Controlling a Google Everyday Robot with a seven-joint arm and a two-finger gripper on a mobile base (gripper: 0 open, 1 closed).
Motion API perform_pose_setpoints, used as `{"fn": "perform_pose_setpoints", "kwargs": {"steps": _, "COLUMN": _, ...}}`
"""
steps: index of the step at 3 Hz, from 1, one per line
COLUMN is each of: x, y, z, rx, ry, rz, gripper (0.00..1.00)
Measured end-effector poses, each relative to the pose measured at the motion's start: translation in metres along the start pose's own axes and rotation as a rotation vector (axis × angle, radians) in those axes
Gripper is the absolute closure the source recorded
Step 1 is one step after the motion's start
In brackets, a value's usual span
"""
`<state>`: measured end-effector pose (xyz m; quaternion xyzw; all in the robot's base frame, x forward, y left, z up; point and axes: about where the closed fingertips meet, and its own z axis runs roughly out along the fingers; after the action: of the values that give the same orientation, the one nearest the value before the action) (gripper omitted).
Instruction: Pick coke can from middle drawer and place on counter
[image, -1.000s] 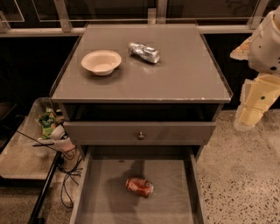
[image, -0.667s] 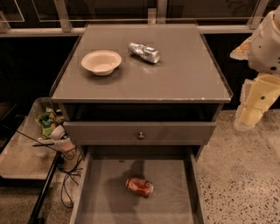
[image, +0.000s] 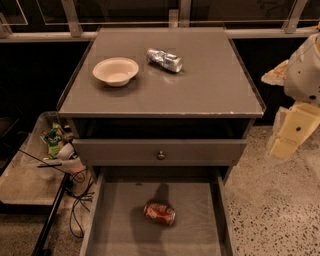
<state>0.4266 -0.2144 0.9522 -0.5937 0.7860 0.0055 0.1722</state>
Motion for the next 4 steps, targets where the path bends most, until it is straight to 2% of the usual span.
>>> {"fn": "perform_pose_setpoints", "kwargs": {"steps": 2, "x": 0.014, "y": 0.039, "z": 0.050, "rx": -0.041, "ry": -0.133, "rz": 0.004, "gripper": 0.00}}
{"fn": "perform_pose_setpoints", "kwargs": {"steps": 3, "x": 0.017, "y": 0.054, "z": 0.082, "rx": -0.053, "ry": -0.180, "rz": 0.002, "gripper": 0.00}}
{"fn": "perform_pose_setpoints", "kwargs": {"steps": 4, "x": 0.018, "y": 0.062, "z": 0.114, "rx": -0.042, "ry": -0.204, "rz": -0.019, "gripper": 0.00}}
